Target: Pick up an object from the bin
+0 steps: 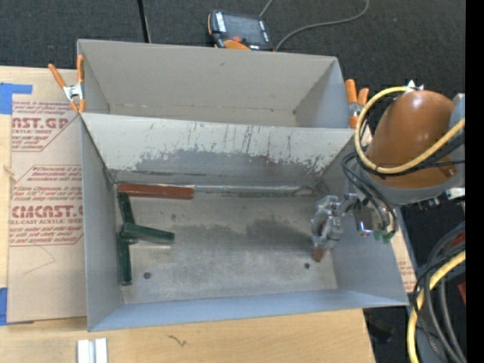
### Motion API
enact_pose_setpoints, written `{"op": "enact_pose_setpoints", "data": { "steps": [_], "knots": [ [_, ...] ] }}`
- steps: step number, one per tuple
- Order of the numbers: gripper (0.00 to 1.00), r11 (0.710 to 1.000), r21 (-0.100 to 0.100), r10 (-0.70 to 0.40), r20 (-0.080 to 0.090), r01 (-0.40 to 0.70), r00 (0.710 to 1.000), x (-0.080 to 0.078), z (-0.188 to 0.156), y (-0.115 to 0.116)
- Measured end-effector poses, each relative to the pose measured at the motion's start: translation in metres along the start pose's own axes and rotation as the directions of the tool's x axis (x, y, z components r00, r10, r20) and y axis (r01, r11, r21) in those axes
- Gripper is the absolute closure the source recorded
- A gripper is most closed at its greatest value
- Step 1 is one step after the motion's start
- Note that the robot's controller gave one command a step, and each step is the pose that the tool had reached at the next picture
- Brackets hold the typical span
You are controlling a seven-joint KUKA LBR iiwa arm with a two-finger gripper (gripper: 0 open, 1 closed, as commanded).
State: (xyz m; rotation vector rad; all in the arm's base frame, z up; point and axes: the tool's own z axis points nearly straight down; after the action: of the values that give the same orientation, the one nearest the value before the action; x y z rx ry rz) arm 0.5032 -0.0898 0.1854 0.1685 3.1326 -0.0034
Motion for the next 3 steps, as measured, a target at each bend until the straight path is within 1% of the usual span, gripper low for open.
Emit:
{"op": "enact_pose_setpoints", "data": {
  "steps": [1,2,3],
  "knots": [
    [0.0,1.0,-0.003,-0.002,-0.003,0.002,1.0,0.0,0.002,0.002],
    [0.0,0.997,-0.004,-0.082,-0.011,0.082,0.997,-0.005,0.121,0.007],
    [1.0,0.997,-0.003,-0.081,-0.005,0.081,0.997,-0.007,0.116,0.006]
  ]
}}
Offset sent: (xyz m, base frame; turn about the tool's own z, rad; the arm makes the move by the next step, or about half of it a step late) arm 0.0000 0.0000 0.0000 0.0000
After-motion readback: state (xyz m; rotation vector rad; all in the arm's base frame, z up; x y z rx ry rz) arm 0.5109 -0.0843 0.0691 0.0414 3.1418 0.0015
